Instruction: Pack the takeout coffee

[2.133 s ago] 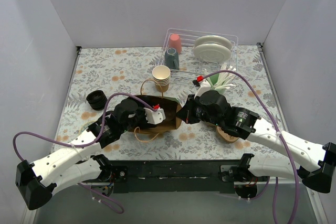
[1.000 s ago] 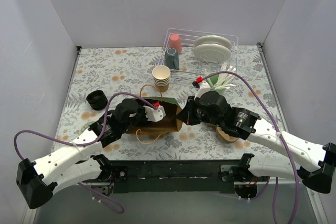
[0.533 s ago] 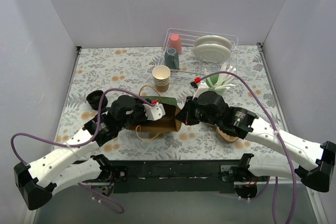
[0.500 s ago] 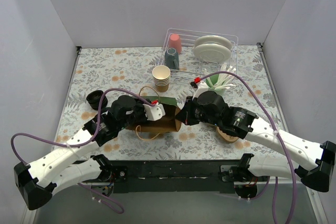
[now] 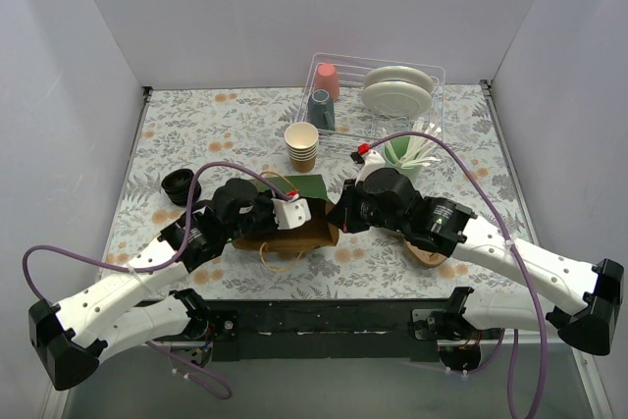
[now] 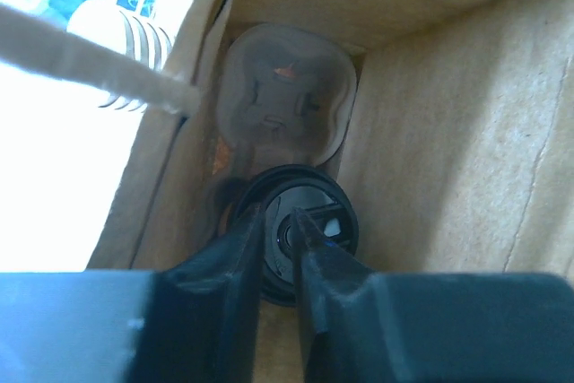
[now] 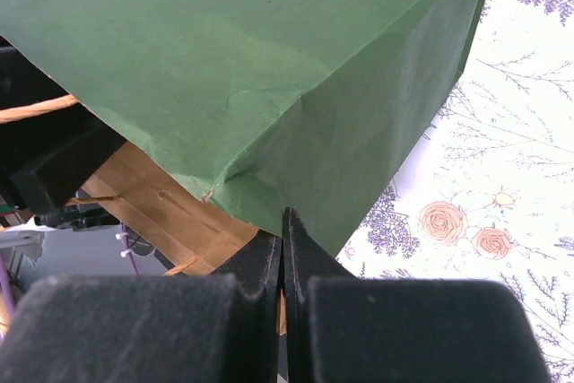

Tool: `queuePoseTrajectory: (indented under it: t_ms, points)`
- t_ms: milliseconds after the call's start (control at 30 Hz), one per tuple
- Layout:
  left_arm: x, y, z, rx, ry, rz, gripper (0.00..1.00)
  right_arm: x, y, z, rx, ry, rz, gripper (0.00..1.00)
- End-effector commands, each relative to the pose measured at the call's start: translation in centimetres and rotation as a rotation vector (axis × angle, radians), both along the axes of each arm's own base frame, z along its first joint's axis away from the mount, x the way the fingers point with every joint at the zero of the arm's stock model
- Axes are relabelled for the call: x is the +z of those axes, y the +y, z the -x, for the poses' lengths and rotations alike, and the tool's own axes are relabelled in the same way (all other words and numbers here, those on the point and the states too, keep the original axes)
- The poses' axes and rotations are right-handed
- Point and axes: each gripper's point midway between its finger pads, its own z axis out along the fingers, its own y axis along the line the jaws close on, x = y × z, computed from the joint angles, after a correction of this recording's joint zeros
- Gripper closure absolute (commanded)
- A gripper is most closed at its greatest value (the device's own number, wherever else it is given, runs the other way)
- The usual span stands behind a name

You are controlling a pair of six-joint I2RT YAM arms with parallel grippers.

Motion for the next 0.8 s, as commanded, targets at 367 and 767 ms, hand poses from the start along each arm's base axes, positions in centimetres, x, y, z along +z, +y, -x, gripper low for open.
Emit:
queuePoseTrajectory:
  t_ms: [367, 767]
  points:
    - [0.1, 0.0, -0.2, -0.029, -0.053, -0.017, 0.66, 2.5, 1.1, -0.8, 0.004, -0.041, -0.043, 0.99]
    - [-2.4, 2.0, -2.7, 0.099, -0.126, -0.126, 0.75, 2.1, 1.0, -0.7, 0.014, -0.037, -0.031, 0.99]
